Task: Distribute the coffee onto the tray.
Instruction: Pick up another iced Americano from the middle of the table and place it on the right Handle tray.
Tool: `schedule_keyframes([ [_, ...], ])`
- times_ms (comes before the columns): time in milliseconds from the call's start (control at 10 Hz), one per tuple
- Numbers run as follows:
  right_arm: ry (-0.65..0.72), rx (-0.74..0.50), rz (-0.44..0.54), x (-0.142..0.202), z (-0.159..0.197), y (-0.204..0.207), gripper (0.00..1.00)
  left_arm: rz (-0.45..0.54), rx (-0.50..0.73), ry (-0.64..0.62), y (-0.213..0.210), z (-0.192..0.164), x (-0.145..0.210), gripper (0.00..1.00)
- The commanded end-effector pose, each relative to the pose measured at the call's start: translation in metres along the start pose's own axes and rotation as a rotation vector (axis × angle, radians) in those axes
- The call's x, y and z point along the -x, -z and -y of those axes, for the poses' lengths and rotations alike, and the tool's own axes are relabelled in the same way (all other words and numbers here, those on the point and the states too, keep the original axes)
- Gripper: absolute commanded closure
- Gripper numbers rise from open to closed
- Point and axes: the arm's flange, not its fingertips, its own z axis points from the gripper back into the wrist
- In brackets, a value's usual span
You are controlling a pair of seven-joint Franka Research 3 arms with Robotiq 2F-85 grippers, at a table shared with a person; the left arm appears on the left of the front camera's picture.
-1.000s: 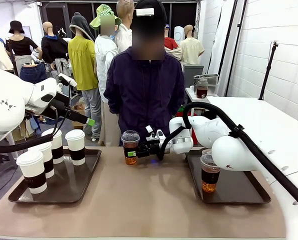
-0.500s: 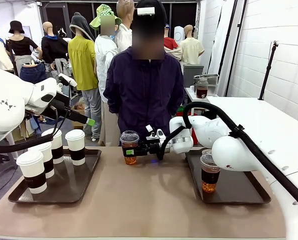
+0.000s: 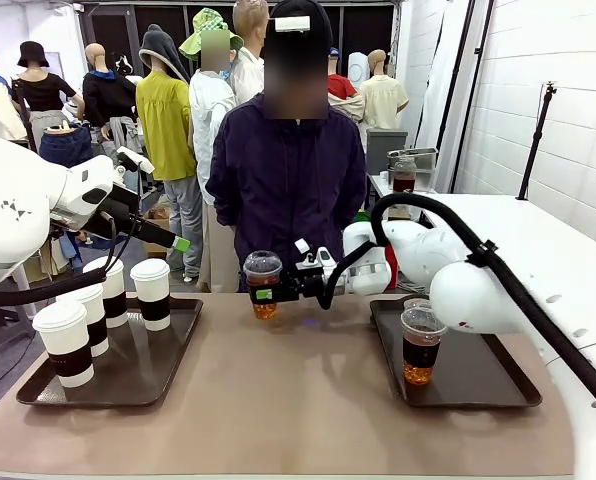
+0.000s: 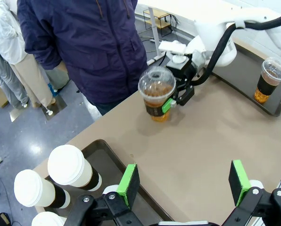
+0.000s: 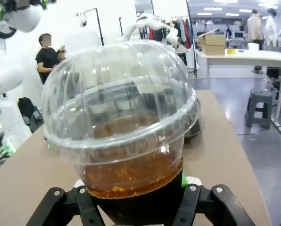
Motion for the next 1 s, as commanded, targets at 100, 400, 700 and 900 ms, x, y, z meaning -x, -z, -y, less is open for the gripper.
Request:
schedule_keyframes([
  [100,0.015,-0.033,-0.021,-0.051,-0.044,-0.048,0.39,-0.001,0.001,-0.003,0.0,-0.001,0.001,0.0],
  [400,0.008,-0.017,-0.043,-0.075,-0.071,-0.106,0.39,-0.001,0.001,-0.003,0.0,-0.001,0.001,0.0],
  [700,-0.028,0.021,-0.045,-0.09,-0.094,-0.176,0.39,-0.001,0.001,-0.003,0.0,-0.001,0.001,0.0],
  [900,-0.069,0.069,-0.034,-0.087,-0.115,-0.216,0.39,-0.001,0.001,-0.003,0.0,-0.001,0.001,0.0],
])
